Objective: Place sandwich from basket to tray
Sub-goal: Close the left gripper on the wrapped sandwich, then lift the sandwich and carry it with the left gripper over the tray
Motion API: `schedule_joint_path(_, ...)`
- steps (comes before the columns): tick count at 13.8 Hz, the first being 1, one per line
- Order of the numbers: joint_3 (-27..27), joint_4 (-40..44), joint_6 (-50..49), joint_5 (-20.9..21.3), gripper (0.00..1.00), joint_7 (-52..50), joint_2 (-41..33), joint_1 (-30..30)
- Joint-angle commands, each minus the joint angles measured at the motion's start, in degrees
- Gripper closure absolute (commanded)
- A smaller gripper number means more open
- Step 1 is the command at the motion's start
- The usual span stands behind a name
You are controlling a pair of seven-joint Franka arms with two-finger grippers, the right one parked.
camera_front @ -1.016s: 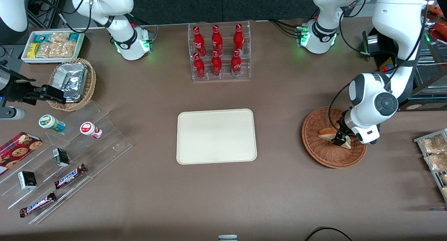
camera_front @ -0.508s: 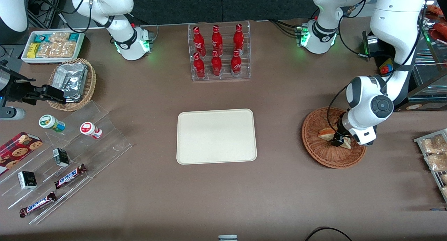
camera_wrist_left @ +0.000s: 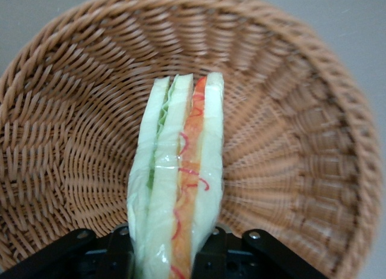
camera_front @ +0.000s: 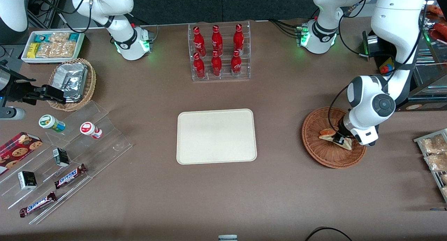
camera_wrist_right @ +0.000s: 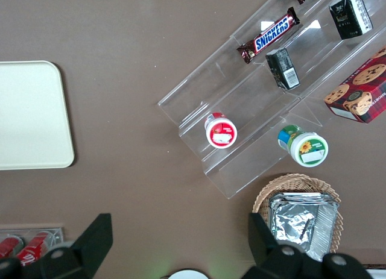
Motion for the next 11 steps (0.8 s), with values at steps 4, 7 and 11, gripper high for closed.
schedule_joint_path(4,-0.29,11.29,-17.91,1.01,0.95,-1.04,-4.31,-6.81)
schedule_joint_path(7,-0.29,19.21,-26.62,0.83,0.94,-1.82,-3.26,-14.01)
schedule_joint_path(11,-0.29,25.63,-27.52,0.75,0.91,-7.70,1.47,-25.27)
